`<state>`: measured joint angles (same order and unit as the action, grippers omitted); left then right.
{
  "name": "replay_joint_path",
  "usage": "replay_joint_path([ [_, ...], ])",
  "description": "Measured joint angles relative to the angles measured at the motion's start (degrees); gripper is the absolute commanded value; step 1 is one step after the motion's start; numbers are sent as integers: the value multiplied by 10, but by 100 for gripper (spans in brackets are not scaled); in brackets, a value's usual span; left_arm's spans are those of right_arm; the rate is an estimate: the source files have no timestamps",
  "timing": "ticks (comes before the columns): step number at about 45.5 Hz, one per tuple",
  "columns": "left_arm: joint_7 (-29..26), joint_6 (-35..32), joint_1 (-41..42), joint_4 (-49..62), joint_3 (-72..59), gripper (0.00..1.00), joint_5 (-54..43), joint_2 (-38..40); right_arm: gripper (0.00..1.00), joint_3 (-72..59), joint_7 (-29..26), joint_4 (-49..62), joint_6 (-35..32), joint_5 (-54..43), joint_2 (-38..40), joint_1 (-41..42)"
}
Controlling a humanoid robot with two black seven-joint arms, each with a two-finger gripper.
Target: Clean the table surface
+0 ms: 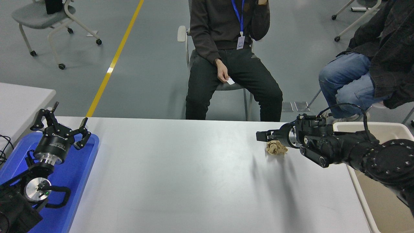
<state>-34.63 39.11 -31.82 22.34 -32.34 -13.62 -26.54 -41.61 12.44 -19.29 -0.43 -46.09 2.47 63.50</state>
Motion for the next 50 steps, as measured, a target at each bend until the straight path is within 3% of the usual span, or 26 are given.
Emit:
replay_joint_path([
  [50, 0, 0, 0, 0, 0, 100, 0, 0, 99, -17, 4, 103, 39, 5, -25, -88],
])
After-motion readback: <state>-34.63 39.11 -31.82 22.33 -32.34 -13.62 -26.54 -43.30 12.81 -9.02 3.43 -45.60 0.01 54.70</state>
